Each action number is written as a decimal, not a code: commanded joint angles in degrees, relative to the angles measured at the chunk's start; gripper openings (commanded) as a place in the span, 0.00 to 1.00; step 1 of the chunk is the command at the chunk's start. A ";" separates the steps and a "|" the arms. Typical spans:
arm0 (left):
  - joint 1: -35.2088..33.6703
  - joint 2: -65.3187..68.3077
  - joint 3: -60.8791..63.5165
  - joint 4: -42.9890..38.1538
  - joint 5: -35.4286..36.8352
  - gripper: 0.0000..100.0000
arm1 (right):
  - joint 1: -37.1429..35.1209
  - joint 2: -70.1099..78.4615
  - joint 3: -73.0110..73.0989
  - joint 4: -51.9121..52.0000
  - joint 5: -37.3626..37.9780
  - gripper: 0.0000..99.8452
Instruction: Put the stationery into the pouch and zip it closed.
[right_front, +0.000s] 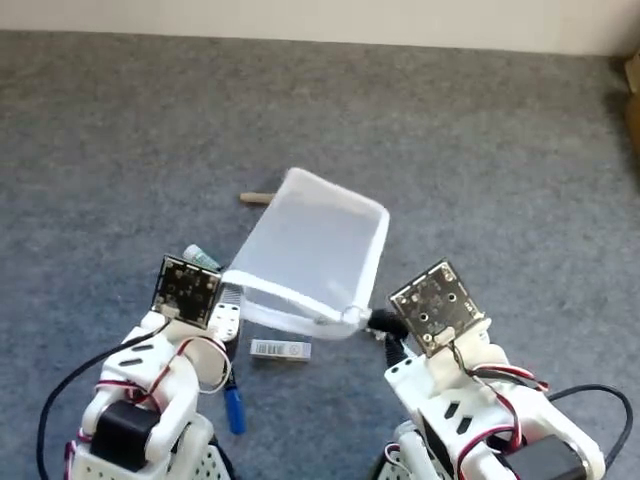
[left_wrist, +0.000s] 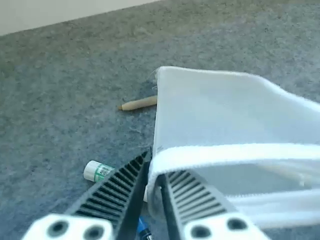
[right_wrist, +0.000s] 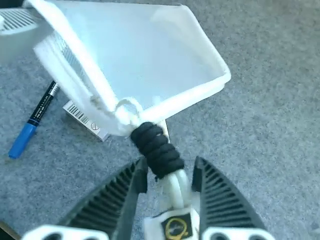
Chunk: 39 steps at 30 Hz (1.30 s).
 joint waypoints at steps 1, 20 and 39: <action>0.92 -0.66 -5.14 0.09 -0.09 0.01 | -0.13 0.22 -3.47 0.48 -0.62 0.16; -15.08 -0.48 -23.69 7.74 -0.26 0.01 | -0.04 0.66 5.14 -9.45 -0.62 0.16; -30.20 22.55 -39.96 11.87 -5.36 0.01 | -0.04 0.75 12.97 -17.10 -0.62 0.16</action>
